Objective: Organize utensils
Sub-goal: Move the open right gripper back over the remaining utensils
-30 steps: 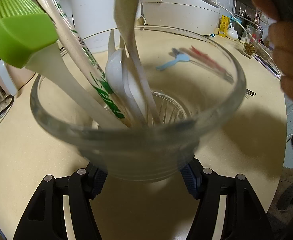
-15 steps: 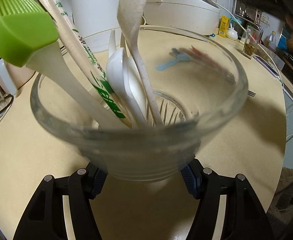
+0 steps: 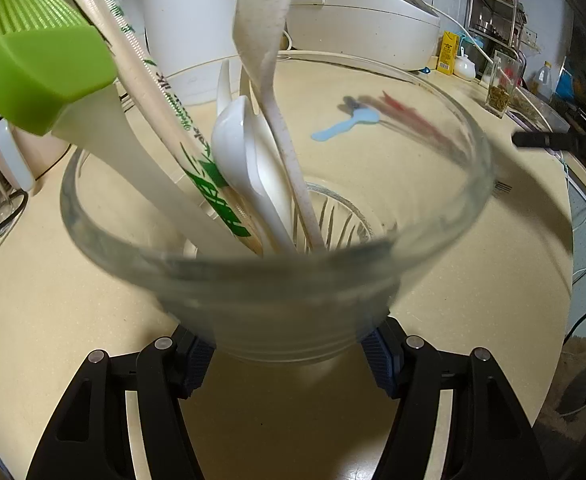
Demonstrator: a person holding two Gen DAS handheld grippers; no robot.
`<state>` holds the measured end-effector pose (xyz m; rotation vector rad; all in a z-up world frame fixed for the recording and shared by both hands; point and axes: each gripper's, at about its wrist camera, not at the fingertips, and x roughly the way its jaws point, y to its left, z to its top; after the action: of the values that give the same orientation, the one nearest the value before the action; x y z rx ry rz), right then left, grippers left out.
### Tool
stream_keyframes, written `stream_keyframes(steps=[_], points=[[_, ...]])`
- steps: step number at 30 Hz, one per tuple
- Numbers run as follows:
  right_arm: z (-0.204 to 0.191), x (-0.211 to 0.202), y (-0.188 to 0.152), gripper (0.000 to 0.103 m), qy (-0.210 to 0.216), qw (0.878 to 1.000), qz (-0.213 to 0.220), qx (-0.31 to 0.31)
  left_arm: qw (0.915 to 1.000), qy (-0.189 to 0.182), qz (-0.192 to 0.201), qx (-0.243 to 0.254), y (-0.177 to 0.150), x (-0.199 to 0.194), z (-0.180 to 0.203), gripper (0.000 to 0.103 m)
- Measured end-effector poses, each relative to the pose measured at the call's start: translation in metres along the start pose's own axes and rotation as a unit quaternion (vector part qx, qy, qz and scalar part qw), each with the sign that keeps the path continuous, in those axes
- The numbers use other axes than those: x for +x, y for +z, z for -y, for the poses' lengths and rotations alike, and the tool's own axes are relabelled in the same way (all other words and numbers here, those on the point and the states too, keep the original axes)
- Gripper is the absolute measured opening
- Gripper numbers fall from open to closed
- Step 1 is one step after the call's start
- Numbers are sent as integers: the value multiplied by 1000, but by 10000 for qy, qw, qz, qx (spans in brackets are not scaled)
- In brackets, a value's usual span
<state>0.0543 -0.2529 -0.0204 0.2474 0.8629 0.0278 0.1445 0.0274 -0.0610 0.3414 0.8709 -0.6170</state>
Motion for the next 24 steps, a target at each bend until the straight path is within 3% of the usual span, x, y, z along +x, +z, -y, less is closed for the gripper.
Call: stream_keyframes(steps=[14, 19, 24], points=[[7, 13, -20, 34, 204, 9995, -180, 170, 10000, 7, -4, 2, 1, 0, 1, 70], [-9, 20, -10, 34, 389, 9991, -168, 37, 10000, -13, -6, -17, -1, 0, -1, 70], [-30, 38, 23, 34, 461, 9984, -93, -305, 10000, -16, -7, -21, -1, 0, -2, 70]])
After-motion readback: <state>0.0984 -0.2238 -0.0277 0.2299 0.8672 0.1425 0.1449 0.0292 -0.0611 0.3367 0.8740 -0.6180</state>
